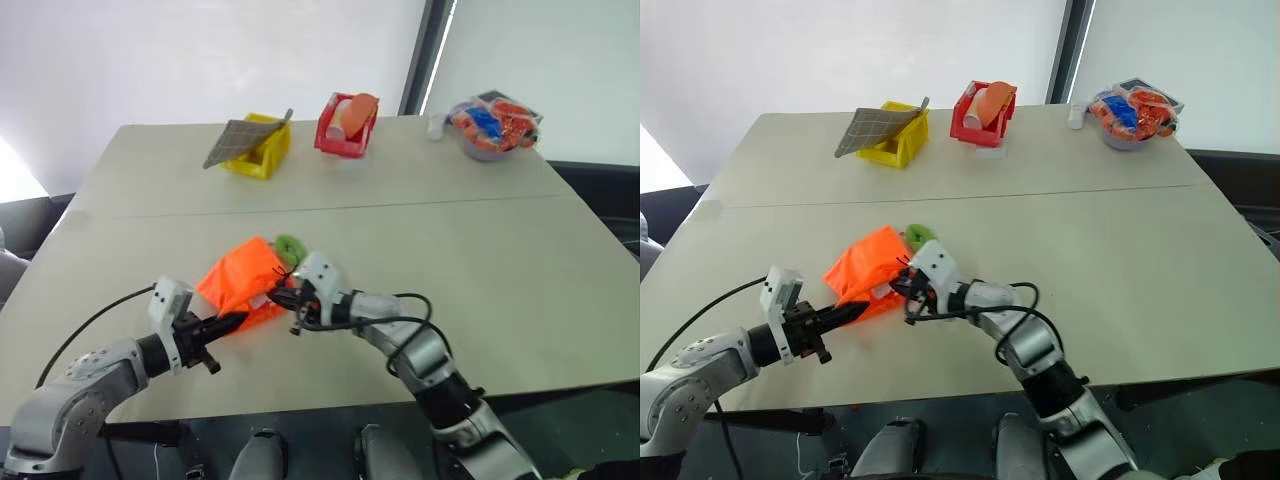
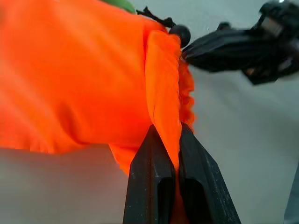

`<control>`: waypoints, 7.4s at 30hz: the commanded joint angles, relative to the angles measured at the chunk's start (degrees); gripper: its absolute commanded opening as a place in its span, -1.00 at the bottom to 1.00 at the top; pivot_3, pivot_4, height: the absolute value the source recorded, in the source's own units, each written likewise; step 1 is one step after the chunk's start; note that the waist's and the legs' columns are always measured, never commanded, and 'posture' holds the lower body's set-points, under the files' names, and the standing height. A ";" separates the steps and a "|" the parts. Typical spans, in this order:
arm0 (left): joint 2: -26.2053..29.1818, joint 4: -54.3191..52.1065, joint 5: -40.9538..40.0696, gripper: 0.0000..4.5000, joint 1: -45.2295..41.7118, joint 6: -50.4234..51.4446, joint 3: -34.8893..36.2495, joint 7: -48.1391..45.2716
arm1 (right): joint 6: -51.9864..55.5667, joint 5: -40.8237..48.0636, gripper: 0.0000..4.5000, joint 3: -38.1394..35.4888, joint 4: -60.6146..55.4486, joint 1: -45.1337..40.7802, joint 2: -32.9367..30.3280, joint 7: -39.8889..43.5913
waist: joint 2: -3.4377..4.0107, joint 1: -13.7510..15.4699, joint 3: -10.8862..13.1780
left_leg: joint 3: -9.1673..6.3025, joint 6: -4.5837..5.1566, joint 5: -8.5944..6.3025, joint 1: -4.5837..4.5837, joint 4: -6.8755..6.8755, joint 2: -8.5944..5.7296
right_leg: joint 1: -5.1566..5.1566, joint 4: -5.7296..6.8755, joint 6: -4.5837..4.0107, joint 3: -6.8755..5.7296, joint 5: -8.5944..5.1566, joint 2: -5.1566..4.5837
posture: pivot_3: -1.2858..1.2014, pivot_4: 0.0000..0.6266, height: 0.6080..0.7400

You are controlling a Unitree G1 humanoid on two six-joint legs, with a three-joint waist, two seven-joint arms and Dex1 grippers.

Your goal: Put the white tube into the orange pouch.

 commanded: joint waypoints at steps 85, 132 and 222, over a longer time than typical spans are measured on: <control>-5.89 5.77 6.77 0.06 -4.60 -17.11 3.27 -1.95 | 9.63 6.38 -0.98 -19.39 5.83 -7.85 12.65 -19.87 | 0.01 -1.34 0.00 | -0.04 0.02 0.02 0.00 -0.12 0.03 | 0.06 0.15 -0.34 0.00 0.19 0.08 | 0.03 -0.52 1.00; -8.17 -4.18 29.00 0.98 -13.83 -26.31 -15.27 3.33 | 13.91 31.62 -1.00 -31.19 -2.68 -9.78 19.07 -32.06 | 0.03 -1.25 0.01 | -0.05 0.03 0.02 0.02 -0.14 0.04 | 0.13 0.11 -0.32 0.02 0.19 0.08 | 0.03 -0.52 1.00; -24.83 1.83 53.94 0.36 -9.27 -32.76 -24.59 24.49 | 16.81 47.09 -1.00 -29.20 -3.64 -8.05 18.91 -37.85 | 0.20 -1.28 0.01 | -0.06 0.05 0.02 0.03 -0.09 0.03 | 0.17 0.15 -0.05 0.00 0.05 0.11 | 0.03 -0.52 1.00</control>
